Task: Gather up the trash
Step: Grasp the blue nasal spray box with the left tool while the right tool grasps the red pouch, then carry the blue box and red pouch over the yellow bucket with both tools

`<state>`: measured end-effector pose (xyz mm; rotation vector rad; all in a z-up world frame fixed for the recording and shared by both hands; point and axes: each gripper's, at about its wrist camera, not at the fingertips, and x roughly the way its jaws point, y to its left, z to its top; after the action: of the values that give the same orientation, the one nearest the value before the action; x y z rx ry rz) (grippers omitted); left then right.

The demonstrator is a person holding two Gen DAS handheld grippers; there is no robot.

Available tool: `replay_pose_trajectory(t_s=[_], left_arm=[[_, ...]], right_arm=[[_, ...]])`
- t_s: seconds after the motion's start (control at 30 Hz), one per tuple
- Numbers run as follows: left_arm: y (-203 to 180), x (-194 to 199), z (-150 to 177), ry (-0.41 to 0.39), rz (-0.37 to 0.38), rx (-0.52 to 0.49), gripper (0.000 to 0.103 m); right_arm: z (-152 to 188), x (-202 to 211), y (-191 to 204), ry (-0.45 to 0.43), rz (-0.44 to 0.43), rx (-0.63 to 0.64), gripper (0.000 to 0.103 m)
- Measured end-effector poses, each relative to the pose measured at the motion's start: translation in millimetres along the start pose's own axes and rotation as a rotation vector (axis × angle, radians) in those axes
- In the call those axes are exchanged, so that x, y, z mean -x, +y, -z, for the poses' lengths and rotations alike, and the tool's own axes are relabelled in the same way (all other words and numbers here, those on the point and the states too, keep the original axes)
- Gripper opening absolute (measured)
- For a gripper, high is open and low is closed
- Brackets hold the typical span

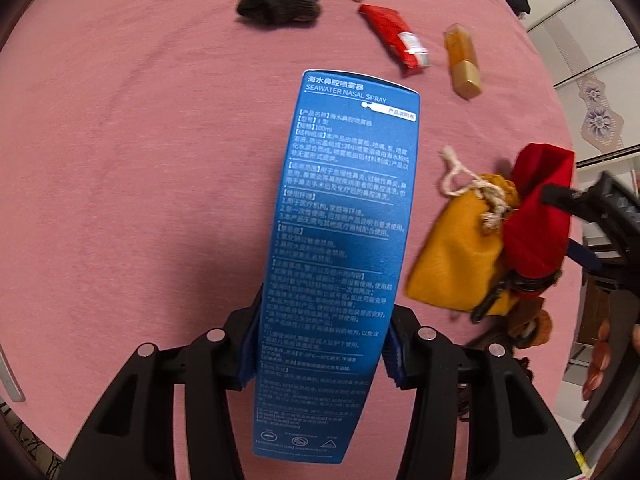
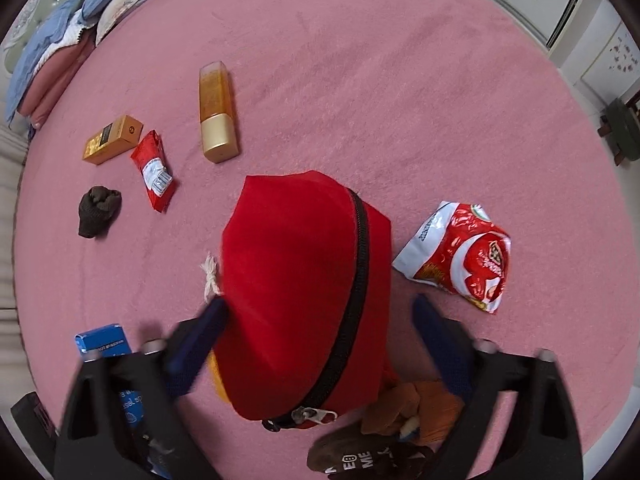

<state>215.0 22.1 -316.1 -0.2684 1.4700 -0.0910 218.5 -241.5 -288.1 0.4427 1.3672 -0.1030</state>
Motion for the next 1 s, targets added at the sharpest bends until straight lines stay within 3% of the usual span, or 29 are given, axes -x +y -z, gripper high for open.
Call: replay_pose_trajectory(t_s=[0.07,0.23,0.53,0.73,1.0], left_arm=[[-4.1,-3.5,7.1,-0.002,0.010,-0.001,0.049],[-21.2,7.7,17.2,-0.004,0.037,-0.013,0.049],[-66.6,37.4,51.9,-0.028,0.099,-0.051,0.049],[-108.0,50.0,94.7,-0.024,0.125,-0.080,0.049],[-188.5,58.0,142.3,0.002,0.155,-0.163,0.049]], right_arm=[[2.9,0.0,-1.5,0.020,-0.052,0.006,0.046],[18.3,18.2,-8.7,-0.015,-0.081,0.045,0.031],[49.7,72.9,-48.2,-0.028,-0.228,0.057,0.027],[75.7,111.9,-89.6,-0.054,-0.236,0.081,0.027],[106.5,153.0,-180.8,-0.087,-0.234,0.017,0.027]])
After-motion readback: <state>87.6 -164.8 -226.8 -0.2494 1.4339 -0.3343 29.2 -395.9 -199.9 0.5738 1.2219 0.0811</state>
